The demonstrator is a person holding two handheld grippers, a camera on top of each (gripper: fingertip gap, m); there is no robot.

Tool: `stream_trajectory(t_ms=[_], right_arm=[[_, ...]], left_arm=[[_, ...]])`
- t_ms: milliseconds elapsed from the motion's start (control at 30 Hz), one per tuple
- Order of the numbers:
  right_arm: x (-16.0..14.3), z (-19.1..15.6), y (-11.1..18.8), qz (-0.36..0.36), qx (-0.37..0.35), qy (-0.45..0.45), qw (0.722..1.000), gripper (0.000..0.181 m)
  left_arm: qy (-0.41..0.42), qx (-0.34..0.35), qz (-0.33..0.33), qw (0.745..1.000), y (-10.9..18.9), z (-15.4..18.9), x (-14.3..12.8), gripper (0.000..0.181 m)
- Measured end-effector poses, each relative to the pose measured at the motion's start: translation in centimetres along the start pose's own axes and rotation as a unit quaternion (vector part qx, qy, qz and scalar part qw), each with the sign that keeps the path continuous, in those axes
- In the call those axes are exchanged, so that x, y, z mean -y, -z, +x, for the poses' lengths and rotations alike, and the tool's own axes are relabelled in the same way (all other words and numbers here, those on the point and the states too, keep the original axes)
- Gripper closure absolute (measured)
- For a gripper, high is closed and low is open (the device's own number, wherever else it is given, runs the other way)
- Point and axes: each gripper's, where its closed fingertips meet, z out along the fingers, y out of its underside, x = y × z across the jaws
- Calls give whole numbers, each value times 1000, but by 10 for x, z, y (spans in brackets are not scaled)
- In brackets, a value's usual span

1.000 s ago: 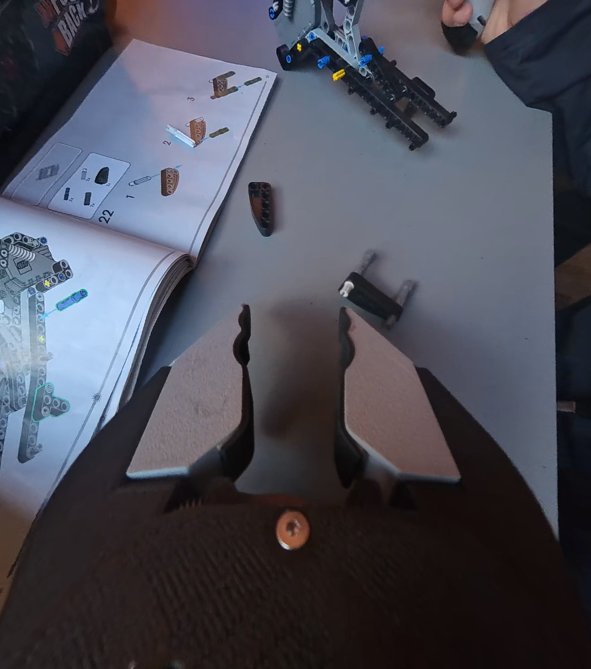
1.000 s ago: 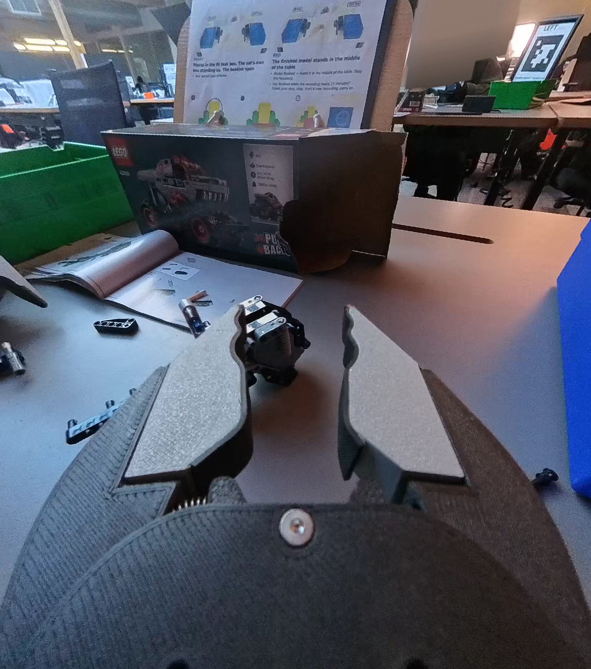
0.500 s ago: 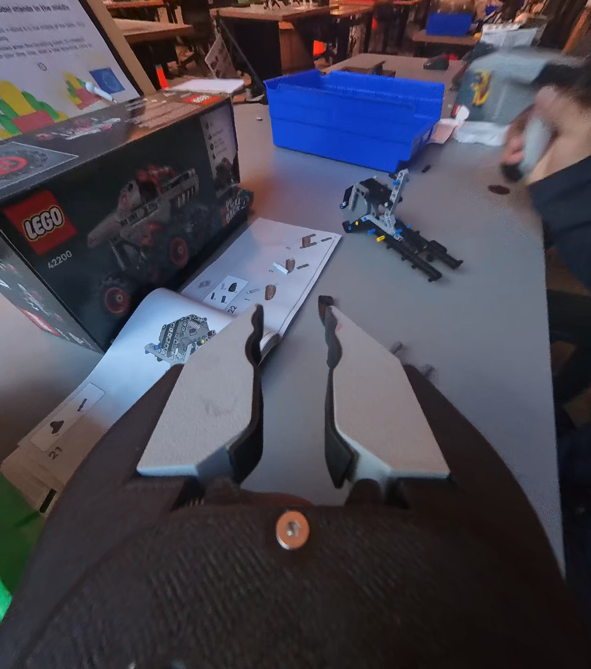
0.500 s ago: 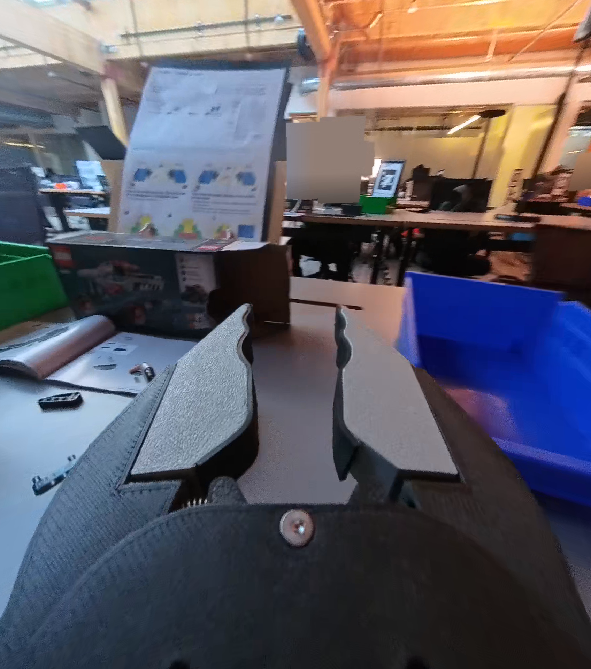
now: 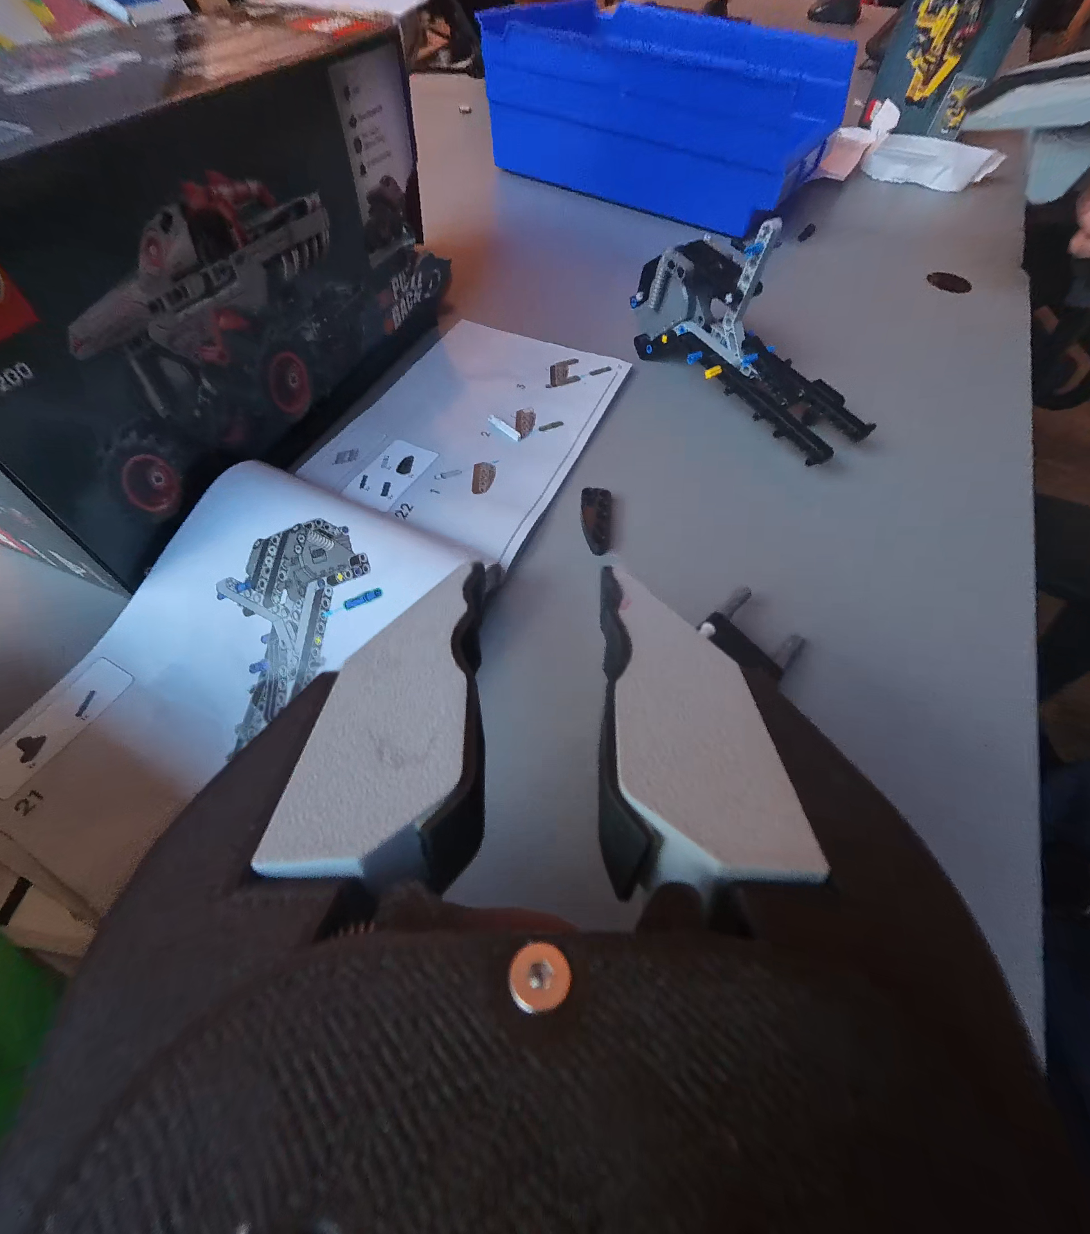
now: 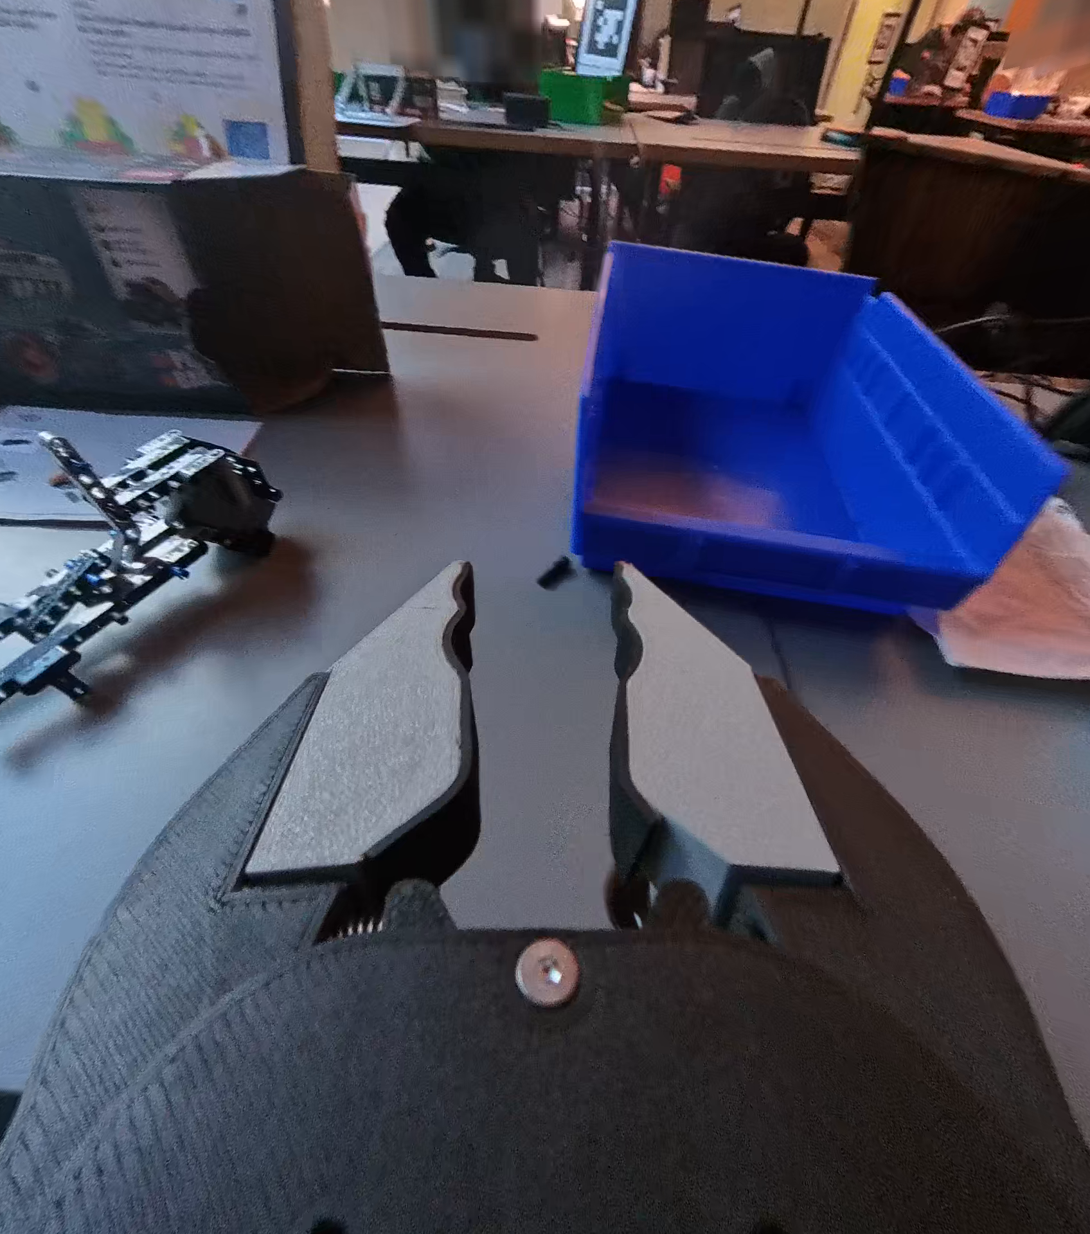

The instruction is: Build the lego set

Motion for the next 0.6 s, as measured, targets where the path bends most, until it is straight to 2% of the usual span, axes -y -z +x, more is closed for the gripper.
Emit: stream_trajectory(t_ms=[133,333,500,600], right_arm=[[-4,-27,-38,0,43,0,999,137],[-2,-48,-88,20,60,29,998,141],[-9,-59,-101,-11,94,53,994,143],[-7,-61,-100,-5,106,51,993,150]], left_arm=[[-12,4,-20,1000,-5,1,-12,149],[3,-7,-55,998,-14,-1,-29,146],[3,-12,-87,996,-21,-3,-43,143],[2,-19,-91,996,-25,-2,-44,143]])
